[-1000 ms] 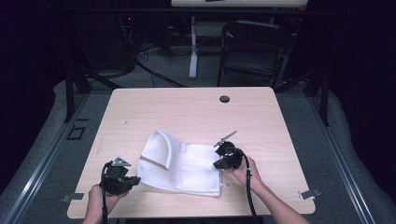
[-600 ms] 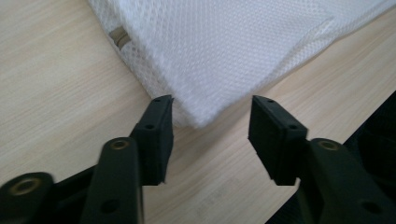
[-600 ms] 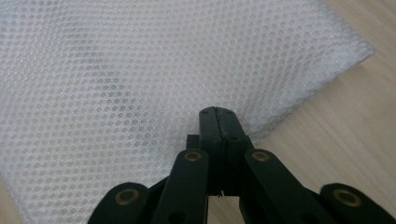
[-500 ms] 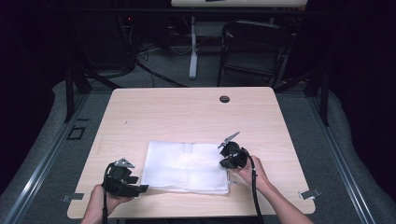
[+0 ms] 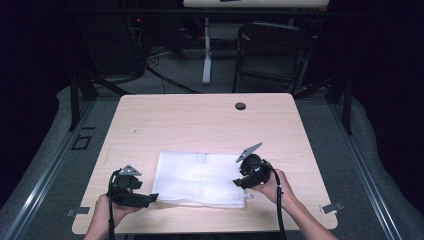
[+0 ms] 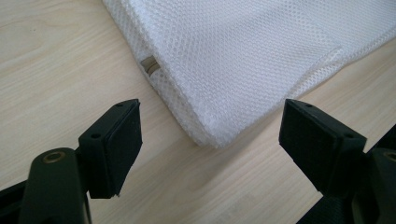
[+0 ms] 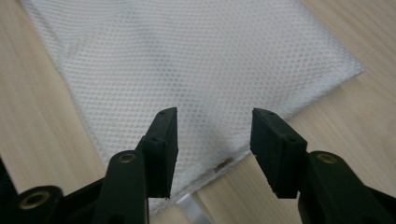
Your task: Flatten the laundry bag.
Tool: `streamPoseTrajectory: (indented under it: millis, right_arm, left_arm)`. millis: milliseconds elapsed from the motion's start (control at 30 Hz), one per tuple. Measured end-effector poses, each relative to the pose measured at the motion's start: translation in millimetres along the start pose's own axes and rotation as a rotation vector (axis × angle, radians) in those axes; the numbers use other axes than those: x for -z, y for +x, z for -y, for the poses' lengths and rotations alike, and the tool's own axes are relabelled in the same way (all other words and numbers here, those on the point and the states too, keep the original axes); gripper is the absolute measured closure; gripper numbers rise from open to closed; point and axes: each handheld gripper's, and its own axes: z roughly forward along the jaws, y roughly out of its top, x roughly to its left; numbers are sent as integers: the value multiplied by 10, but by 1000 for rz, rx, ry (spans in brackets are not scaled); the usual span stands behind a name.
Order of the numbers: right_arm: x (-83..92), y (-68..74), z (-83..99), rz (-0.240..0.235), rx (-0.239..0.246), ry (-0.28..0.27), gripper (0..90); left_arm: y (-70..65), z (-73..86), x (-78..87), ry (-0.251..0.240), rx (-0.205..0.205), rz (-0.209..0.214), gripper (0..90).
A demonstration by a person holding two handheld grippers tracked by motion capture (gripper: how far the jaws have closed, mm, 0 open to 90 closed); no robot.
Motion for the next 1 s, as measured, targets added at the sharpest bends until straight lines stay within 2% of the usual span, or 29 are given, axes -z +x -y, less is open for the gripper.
streamPoseTrajectory:
  millis: [167,200,233,267,300,367,400,467,500,700,867,900,1000]
  right_arm:
    - [27,110,31,-9,19,-2,485]
    - [10,170,82,-15,26,19,477]
    - [-21,200,117,-17,22,15,472]
    - [-21,200,117,-17,22,15,472]
    - [-30,214,140,-12,41,38,471]
    - [-54,259,190,-21,49,63,468]
    - [-78,303,229,-31,53,64,465]
    - [-87,315,235,-31,59,65,461]
    - [-117,324,222,-36,79,84,455]
    - [-220,351,210,-33,96,96,451]
    - [-278,352,194,-18,115,126,515]
    - [-308,362,197,-25,122,126,560]
    - [-323,365,201,-28,132,132,603]
  left_arm:
    - [-16,-46,-70,20,-15,12,241]
    - [-15,-67,-91,28,-37,14,256]
    - [-29,-110,-140,37,-50,23,271]
    - [-29,-110,-140,37,-50,23,292]
    - [-41,-133,-172,39,-59,24,292]
    - [-56,-167,-218,60,-73,25,340]
    - [-59,-176,-238,62,-76,27,399]
    - [-55,-195,-276,80,-85,31,416]
    - [-44,-207,-335,108,-78,34,439]
    - [-20,-198,-453,148,-78,42,478]
    - [-26,-161,-524,174,-89,29,485]
    - [-35,-159,-529,178,-89,32,488]
    - [-43,-145,-538,176,-85,42,493]
